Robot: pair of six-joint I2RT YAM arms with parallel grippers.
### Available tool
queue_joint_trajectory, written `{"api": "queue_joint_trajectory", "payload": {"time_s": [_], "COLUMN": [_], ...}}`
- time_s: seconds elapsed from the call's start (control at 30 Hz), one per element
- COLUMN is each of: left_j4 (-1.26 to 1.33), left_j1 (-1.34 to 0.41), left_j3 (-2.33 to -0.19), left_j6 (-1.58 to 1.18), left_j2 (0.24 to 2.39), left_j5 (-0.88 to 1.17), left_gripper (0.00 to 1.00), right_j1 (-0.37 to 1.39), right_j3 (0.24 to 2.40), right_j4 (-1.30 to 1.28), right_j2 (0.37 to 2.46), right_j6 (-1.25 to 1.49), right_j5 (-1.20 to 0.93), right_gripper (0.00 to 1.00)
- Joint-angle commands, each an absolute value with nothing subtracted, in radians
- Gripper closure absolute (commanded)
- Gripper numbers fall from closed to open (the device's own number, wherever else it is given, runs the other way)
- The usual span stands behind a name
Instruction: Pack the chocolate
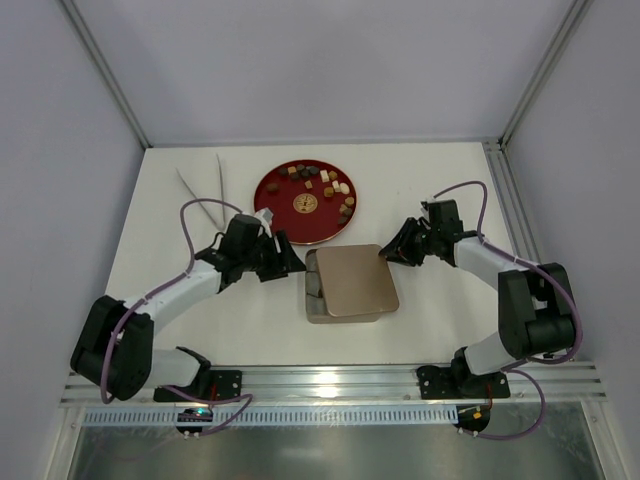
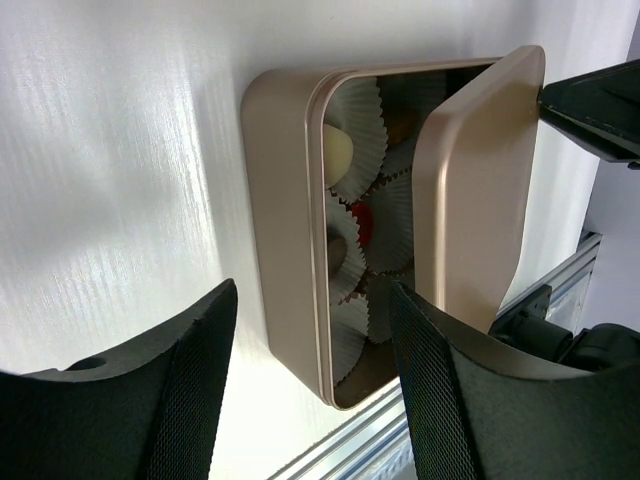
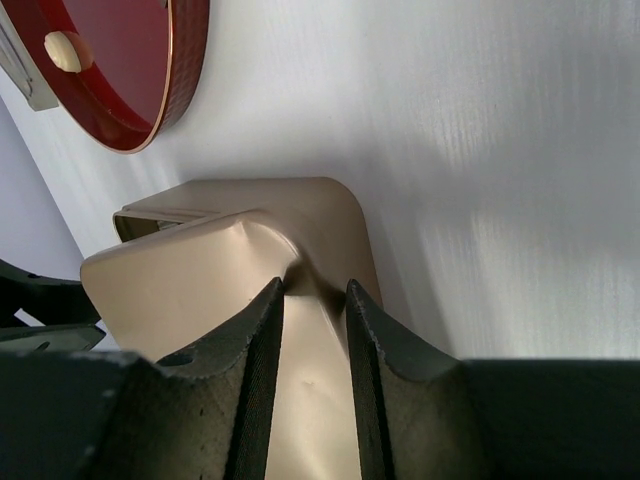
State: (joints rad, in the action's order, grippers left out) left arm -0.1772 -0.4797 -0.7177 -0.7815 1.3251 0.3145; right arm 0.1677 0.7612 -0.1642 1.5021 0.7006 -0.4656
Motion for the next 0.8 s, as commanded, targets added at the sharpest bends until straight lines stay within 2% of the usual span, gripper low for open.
{"api": "queue_joint_trajectory", "payload": {"time_s": [0.0,0.13,0.23,0.77], "left_j4": [-0.181,-0.115,-0.095,0.049], "left_j1": [-0.471,-0.471,-0.471,-0.534], "left_j3": [-0.709,-0.677,-0.669,-0.63], "left_j6": [-0.784,-0.795,-0.793,-0.811], "left_j2": [1.296,1.259,1.249,1.341], "left_j5": [0.342,0.379,0.402,0.479], "left_gripper": [0.38,0.28,0.25,0.24], "right_j1": [0.178,0.183,0.187,0.23], "right_j3": [0.773,0.77,0.767,0.715], "right_j4": [-0.183,-0.19,-0.192,-0.152], "right_j2": [1.453,1.436,1.427,1.385], "right_j6": [0.722,0.732,0.741,0.825], "right_j5": [-0.43,-0.42,-0.414,-0.365], "right_gripper": [0.66,0.66,0.66,0.66]}}
